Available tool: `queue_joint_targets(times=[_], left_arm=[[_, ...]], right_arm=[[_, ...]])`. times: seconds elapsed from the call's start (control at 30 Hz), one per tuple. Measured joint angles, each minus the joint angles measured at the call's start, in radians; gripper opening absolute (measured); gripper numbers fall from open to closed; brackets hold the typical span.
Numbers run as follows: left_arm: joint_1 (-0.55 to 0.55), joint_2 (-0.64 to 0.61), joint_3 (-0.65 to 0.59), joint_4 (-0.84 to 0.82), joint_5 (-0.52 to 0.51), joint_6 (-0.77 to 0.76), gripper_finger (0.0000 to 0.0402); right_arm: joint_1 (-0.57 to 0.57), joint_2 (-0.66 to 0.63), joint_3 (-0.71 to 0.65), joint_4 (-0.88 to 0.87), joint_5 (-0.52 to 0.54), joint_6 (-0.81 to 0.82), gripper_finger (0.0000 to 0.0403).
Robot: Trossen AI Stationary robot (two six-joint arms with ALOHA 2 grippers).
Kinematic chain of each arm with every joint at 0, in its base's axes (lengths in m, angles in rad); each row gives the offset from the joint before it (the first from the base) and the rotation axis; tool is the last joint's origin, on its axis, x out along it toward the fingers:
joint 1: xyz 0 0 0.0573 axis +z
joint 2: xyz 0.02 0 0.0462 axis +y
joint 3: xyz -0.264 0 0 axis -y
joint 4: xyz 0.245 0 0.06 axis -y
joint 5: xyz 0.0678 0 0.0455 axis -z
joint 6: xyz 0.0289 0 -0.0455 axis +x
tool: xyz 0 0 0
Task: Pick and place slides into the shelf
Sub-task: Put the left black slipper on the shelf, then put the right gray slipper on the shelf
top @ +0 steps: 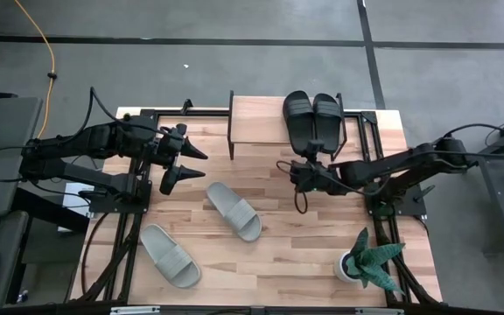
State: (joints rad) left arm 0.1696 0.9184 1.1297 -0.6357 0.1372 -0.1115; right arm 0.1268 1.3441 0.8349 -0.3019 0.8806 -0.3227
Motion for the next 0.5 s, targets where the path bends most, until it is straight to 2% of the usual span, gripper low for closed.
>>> queue_joint_targets(times=[0.33,0.5], left_arm=[[0.000,0.000,0.000,-0.022,-0.018,0.003,0.0239],[0.000,0.000,0.000,-0.029,-0.019,0.003,0.0239]], right_arm=[[0.084,-0.010,0.015,0.020,0.020,0.018,0.0204],[0.088,-0.010,0.063,0.043,-0.131,0.060,0.0204]])
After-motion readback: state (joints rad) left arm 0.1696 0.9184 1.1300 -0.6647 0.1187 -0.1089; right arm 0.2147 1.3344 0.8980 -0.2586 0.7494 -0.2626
